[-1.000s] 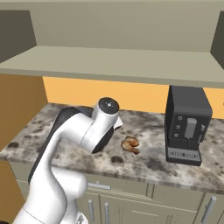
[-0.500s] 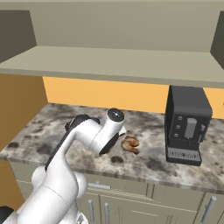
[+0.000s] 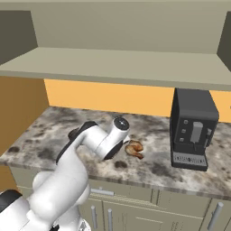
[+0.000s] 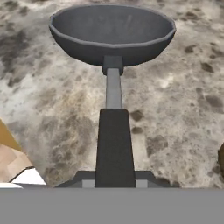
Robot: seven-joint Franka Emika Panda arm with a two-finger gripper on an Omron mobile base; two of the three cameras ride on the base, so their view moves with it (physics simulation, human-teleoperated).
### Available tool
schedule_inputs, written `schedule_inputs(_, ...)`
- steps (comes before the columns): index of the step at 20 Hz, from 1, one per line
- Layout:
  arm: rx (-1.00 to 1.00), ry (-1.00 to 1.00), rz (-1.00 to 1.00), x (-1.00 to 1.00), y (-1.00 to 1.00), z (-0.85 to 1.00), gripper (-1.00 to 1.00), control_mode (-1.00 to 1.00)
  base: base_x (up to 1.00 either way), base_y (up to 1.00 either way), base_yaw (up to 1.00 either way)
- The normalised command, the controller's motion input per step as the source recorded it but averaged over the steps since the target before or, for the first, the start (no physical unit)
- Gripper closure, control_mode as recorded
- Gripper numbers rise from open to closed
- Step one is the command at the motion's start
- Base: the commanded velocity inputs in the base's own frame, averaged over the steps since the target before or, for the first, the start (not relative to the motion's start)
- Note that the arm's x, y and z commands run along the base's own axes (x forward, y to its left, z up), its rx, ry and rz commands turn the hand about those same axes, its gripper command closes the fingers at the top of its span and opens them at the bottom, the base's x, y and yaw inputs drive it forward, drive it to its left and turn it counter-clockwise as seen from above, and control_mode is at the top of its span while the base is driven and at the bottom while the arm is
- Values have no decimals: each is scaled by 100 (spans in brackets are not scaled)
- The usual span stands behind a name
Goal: Retrieve the pan from the cabinet, then place the raw meat into the pan to avoid contamination.
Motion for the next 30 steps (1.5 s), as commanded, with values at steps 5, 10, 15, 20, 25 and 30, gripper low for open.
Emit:
schedule_inputs(5, 0, 0, 3, 30, 13, -31, 100, -100, 0, 0, 0)
schedule_inputs(10, 0, 0, 0, 23, 20, -27, 100, -100, 0, 0, 0)
schedule_inputs(15, 0, 0, 0, 24, 12, -20, 100, -100, 0, 0, 0)
schedule_inputs(20, 0, -2, 0, 13, 4, -16, 100, -100, 0, 0, 0)
schedule_inputs(25, 1, -3, -1, -3, -1, -24, 100, -100, 0, 0, 0)
schedule_inputs(30, 3, 0, -7, -31, -23, -4, 100, -100, 0, 0, 0)
